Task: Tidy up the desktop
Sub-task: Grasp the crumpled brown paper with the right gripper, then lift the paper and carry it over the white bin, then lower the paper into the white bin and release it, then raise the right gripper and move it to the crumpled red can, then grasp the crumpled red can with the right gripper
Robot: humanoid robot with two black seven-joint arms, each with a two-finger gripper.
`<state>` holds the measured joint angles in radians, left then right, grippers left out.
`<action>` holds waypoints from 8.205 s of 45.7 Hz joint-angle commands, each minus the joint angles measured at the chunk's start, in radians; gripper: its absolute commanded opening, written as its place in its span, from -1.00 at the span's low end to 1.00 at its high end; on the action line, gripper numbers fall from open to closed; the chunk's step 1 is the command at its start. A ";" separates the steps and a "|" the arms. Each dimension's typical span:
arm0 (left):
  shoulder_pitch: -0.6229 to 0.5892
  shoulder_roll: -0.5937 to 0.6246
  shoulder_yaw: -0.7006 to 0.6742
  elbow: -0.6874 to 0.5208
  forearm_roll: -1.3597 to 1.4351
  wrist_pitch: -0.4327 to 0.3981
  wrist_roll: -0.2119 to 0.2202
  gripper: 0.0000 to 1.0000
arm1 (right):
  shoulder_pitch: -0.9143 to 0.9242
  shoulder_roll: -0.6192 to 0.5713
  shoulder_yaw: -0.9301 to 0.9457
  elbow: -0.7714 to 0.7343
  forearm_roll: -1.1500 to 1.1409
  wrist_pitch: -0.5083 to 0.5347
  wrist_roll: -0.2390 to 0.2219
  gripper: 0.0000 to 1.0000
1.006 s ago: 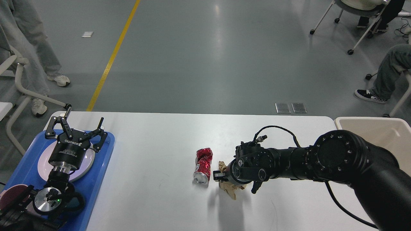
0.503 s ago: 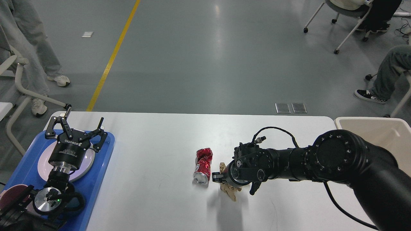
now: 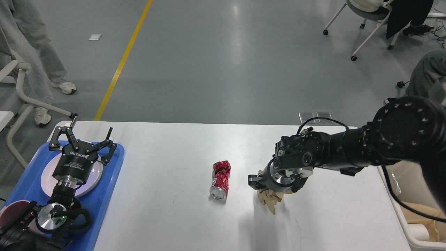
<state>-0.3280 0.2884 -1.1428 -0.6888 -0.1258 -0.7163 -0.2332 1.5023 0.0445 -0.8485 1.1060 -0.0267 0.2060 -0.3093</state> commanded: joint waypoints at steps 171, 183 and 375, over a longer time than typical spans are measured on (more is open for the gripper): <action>0.001 0.000 0.000 0.000 0.000 0.002 0.000 0.93 | -0.204 -0.600 -0.354 -0.235 -0.214 0.009 0.194 1.00; 0.001 0.000 0.000 0.000 0.000 0.000 0.000 0.93 | 0.301 -0.428 -0.460 0.066 -0.206 0.403 0.187 1.00; 0.001 0.000 0.000 0.000 0.000 0.000 0.000 0.93 | -0.387 0.129 0.272 -0.265 -0.816 -0.273 0.052 -1.00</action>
<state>-0.3268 0.2884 -1.1428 -0.6888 -0.1258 -0.7164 -0.2332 1.0976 0.1833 -0.5803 0.8328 -0.8891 -0.0580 -0.2472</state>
